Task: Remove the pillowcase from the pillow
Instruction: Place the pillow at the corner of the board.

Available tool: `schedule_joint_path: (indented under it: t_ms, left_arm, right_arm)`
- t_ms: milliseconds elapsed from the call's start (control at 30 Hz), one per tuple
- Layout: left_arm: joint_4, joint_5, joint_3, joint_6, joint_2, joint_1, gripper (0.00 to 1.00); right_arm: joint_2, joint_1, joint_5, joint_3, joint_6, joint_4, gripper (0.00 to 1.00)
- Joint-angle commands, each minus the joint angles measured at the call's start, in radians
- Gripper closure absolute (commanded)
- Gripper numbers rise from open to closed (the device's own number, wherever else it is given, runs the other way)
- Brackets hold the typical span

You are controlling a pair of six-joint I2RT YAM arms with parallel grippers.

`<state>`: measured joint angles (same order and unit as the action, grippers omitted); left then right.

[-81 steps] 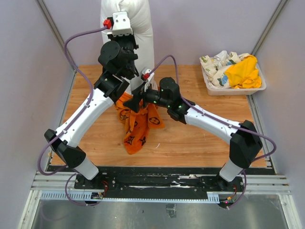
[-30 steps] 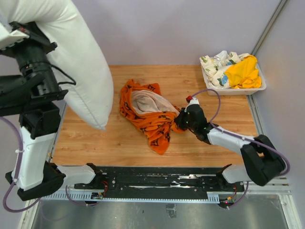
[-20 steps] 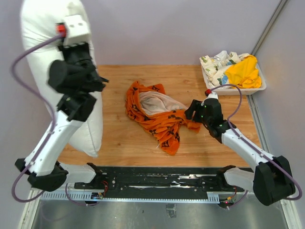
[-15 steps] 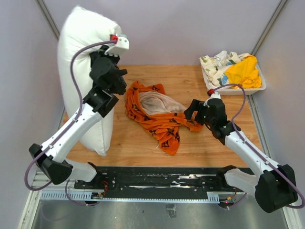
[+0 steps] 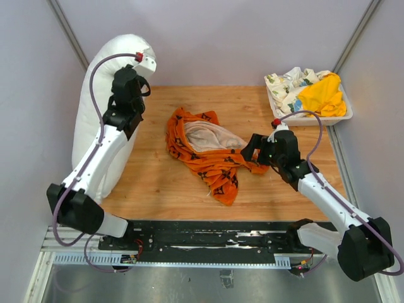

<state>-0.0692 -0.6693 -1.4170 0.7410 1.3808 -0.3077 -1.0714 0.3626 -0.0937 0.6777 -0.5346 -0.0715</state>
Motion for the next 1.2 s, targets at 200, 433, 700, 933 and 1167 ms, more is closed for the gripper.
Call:
schedule_joint_path:
  t_ms: [200, 433, 700, 933, 1167]
  left_arm:
    - [-0.007, 0.065, -0.073, -0.039, 0.077, 0.115, 1.00]
    - [-0.190, 0.187, -0.174, -0.105, 0.136, 0.208, 0.98]
    - [-0.693, 0.329, -0.536, -0.322, 0.163, 0.187, 1.00]
    - [-0.838, 0.229, -0.650, -0.311, 0.079, 0.136, 1.00]
    - [-0.915, 0.237, -0.903, -0.307, 0.149, 0.136, 1.00]
  right_arm:
    - [0.028, -0.005, -0.013, 0.026, 0.023, -0.025, 0.02]
    - [-0.015, -0.005, -0.081, 0.048, 0.014, -0.011, 0.02]
    - [0.011, -0.004, -0.097, 0.079, 0.022, -0.027, 0.01]
    - [0.006, -0.004, -0.140, 0.071, 0.014, -0.021, 0.01]
    - [0.017, -0.004, -0.178, 0.095, 0.012, -0.033, 0.01]
